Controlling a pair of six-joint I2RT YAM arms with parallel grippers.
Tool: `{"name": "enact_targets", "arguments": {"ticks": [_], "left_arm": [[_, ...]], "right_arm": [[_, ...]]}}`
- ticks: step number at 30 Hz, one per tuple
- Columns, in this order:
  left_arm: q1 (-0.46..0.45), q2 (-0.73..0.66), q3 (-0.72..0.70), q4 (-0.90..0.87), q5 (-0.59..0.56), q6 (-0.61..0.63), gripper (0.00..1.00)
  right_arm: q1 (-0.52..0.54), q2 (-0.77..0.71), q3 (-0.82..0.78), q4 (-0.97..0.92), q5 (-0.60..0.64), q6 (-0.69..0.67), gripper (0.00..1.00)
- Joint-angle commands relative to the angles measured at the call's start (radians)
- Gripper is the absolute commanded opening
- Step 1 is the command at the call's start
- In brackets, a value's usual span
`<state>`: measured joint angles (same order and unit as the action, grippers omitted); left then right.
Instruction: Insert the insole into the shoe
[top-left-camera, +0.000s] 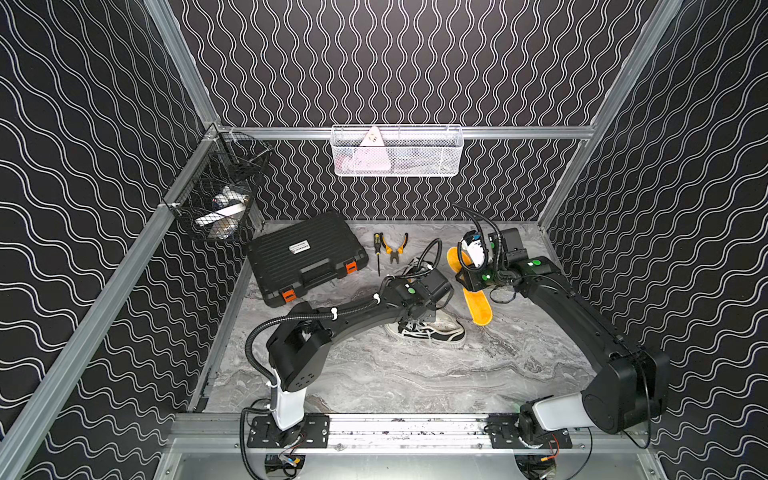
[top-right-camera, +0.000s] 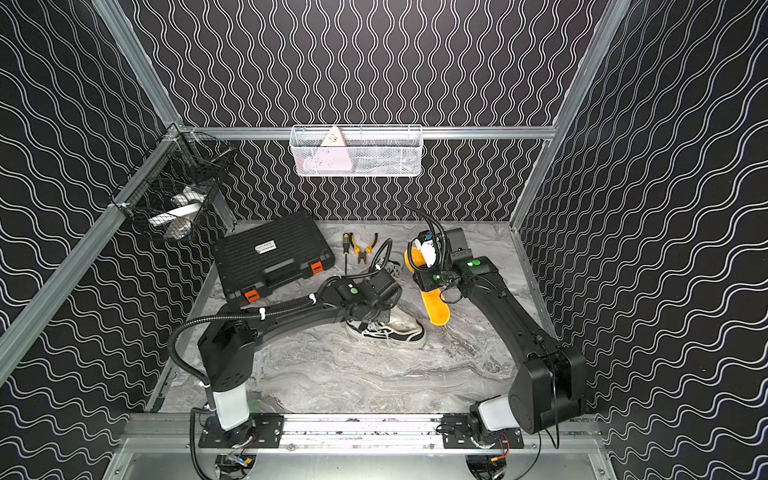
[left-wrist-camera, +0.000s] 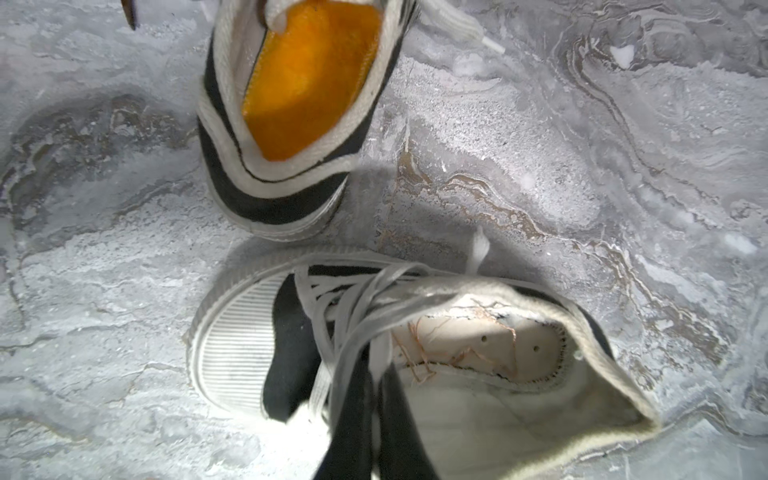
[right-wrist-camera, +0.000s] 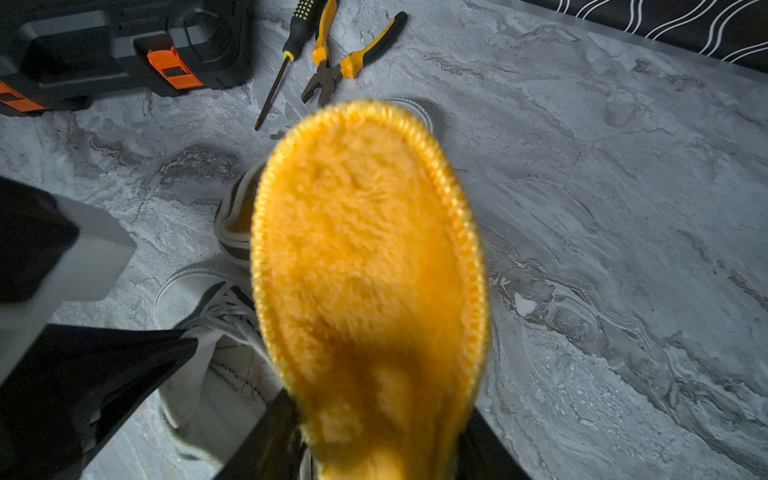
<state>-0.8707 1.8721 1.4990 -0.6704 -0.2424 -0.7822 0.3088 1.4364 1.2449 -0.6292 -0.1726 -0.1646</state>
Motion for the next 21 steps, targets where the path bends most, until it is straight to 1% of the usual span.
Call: {"name": "enact_targets", "arguments": {"ticks": [1, 3, 5, 7, 8, 9, 11, 13, 15, 18, 21], "left_arm": [[0.023, -0.028, 0.006, 0.018, 0.070, 0.072, 0.00], [0.044, -0.042, 0.027, 0.003, 0.141, 0.146, 0.00], [0.080, -0.057, 0.033, -0.010, 0.232, 0.212, 0.00], [0.132, -0.072, 0.014, -0.007, 0.349, 0.272, 0.00], [0.156, -0.079, 0.000, -0.004, 0.391, 0.294, 0.00], [0.182, -0.089, -0.019, 0.003, 0.444, 0.321, 0.00], [0.231, -0.113, -0.062, 0.025, 0.522, 0.349, 0.00], [0.260, -0.145, -0.101, 0.063, 0.605, 0.390, 0.00], [0.279, -0.159, -0.114, 0.062, 0.653, 0.449, 0.00], [0.316, -0.178, -0.117, 0.048, 0.680, 0.510, 0.00], [0.360, -0.203, -0.117, 0.048, 0.737, 0.554, 0.00]], "right_arm": [[0.010, 0.000, 0.010, -0.029, -0.048, 0.003, 0.50], [0.042, -0.011, 0.002, -0.045, -0.066, 0.025, 0.50], [0.097, -0.035, -0.028, -0.045, -0.083, 0.067, 0.50], [0.139, -0.060, -0.060, -0.036, -0.099, 0.118, 0.50], [0.141, -0.067, -0.068, -0.041, -0.097, 0.139, 0.50], [0.170, -0.074, -0.072, -0.055, -0.093, 0.159, 0.50], [0.195, -0.080, -0.078, -0.095, -0.083, 0.190, 0.50], [0.238, -0.079, -0.091, -0.133, -0.084, 0.215, 0.50], [0.282, -0.073, -0.105, -0.145, -0.094, 0.242, 0.50], [0.331, -0.056, -0.174, -0.131, -0.113, 0.285, 0.50], [0.371, -0.042, -0.209, -0.115, -0.106, 0.316, 0.49]]}}
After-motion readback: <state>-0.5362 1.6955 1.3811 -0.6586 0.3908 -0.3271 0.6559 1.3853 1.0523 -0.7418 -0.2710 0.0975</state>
